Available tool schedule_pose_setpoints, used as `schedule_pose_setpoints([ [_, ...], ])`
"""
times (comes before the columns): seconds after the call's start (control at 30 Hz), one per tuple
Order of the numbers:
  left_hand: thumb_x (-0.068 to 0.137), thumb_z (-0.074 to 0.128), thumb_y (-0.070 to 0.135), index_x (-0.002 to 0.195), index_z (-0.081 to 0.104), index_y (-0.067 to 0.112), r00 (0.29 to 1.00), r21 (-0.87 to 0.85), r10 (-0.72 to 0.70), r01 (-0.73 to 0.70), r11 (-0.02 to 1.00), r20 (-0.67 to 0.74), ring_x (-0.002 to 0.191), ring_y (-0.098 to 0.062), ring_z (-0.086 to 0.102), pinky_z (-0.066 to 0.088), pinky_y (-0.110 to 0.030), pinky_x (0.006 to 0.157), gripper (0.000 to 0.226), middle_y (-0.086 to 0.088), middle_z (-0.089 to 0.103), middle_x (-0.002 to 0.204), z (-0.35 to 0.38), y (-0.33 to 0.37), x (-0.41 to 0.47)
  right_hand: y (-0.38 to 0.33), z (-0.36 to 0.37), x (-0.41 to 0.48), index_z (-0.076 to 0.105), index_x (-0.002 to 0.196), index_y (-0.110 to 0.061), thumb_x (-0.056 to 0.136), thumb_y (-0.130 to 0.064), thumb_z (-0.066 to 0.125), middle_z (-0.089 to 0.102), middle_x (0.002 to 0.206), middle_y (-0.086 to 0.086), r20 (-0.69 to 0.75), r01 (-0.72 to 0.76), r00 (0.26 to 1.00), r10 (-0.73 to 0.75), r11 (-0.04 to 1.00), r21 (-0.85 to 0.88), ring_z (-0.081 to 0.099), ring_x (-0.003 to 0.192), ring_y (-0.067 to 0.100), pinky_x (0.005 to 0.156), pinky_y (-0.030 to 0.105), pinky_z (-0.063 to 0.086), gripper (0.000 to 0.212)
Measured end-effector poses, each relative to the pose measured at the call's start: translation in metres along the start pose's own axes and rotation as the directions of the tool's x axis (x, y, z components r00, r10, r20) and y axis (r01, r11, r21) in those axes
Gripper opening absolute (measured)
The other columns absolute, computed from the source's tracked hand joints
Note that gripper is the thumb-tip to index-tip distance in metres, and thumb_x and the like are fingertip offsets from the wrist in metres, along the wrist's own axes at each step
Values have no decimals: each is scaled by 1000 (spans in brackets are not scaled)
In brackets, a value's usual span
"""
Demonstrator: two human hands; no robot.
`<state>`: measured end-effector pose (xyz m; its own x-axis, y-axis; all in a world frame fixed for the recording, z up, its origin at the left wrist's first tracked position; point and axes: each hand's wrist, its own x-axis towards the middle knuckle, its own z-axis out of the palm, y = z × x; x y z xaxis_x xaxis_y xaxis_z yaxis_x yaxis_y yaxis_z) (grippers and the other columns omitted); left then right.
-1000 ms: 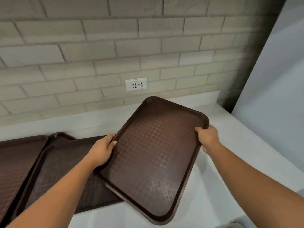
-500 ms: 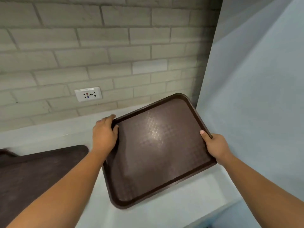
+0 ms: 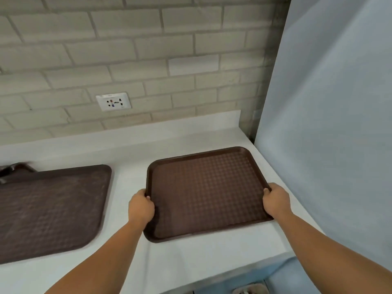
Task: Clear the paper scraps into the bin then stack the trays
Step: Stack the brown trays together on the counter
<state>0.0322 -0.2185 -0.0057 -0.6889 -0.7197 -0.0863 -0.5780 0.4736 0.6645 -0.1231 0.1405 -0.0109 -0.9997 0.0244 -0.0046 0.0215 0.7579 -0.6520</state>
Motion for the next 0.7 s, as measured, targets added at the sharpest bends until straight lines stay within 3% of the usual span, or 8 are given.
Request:
schedule_pose_setpoints([
  [0.1,101,42,8,127,59,6,1000,29,-13,13,999,7,105,-34,62,48,-42,93,32,-15,66,118,1,-2,-2,8,6,1,67,105,-2,98,-14,45,64,97,17,-2,37,999,-37,993,-109,59,83,31,72,31,46,26],
  [0.3,102,41,9,124,60,6,1000,88,-22,21,996,15,101,-30,63,49,-37,90,30,-14,67,115,4,-5,-2,10,8,3,69,102,-7,96,-18,47,63,90,10,34,22,999,-14,967,-255,55,73,23,68,30,48,25],
  [0.4,102,43,10,125,60,6,1000,106,-8,5,994,27,102,-29,63,49,-37,92,30,-13,67,116,2,-5,-1,0,7,-1,61,110,-12,91,-25,48,59,101,9,28,-7,999,18,937,-350,55,91,26,74,36,51,27],
  [0.5,101,47,14,138,52,6,1000,97,22,-24,995,22,116,-31,60,46,-38,100,39,-13,61,130,-5,-5,0,-27,11,-7,50,129,-18,89,-33,49,52,122,12,-22,14,999,-27,897,-443,46,110,29,85,42,46,43],
  [0.6,98,54,20,140,51,12,996,55,86,-86,995,-8,118,-28,59,46,-39,103,42,-10,55,137,-22,-9,5,-65,25,-12,42,139,-19,89,-36,52,47,134,13,-35,123,988,-151,899,-421,42,120,30,94,46,43,54],
  [0.7,96,58,26,136,56,15,982,51,178,-175,983,-58,116,-27,59,48,-41,101,41,-7,56,135,-50,-20,15,-110,50,-23,45,138,-20,89,-34,55,49,136,9,48,304,952,-304,904,-300,43,123,29,96,44,45,51],
])
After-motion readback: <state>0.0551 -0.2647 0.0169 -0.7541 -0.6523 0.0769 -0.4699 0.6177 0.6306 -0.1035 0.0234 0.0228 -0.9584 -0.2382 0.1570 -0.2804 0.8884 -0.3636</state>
